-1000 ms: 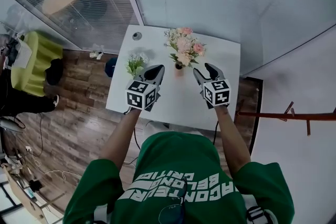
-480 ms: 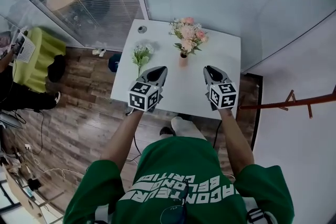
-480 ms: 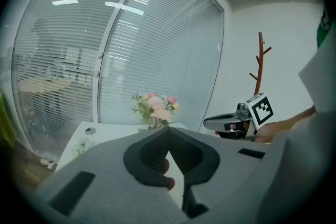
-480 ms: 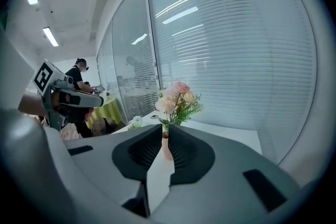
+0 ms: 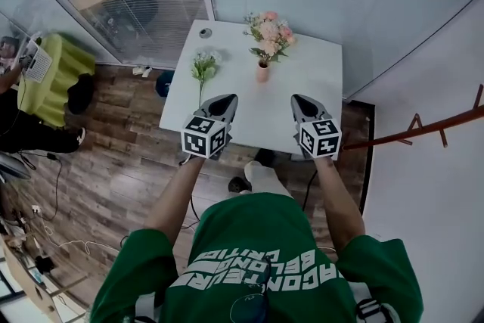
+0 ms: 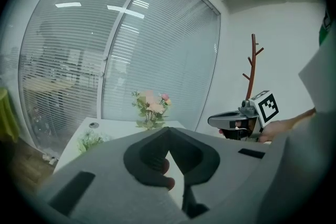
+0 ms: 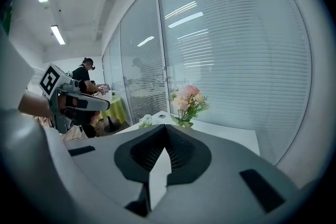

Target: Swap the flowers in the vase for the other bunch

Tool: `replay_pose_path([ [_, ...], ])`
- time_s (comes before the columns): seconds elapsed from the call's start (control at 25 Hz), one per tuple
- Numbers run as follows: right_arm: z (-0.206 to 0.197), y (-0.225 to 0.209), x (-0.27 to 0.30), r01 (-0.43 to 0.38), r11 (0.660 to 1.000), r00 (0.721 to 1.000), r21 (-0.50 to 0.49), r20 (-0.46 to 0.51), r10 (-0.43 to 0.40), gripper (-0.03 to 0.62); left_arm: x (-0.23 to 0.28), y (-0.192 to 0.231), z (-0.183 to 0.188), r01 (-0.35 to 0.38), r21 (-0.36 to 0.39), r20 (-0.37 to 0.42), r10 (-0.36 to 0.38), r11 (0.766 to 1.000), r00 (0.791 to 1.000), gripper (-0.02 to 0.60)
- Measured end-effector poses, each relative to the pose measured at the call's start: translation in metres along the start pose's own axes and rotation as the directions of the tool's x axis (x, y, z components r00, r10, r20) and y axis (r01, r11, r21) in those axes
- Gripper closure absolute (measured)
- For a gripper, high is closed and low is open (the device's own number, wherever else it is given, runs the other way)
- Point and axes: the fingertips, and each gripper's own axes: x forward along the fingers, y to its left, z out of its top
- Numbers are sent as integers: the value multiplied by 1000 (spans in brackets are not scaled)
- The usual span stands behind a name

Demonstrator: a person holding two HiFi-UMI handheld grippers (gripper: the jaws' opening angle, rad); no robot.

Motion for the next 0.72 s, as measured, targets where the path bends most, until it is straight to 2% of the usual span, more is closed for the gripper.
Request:
replay_pose_path([
  [0.72,-5,19,-25,-33,999,999,24,32,32,580,-21,-15,-9,-11,16,6,11,1000,1000,578],
])
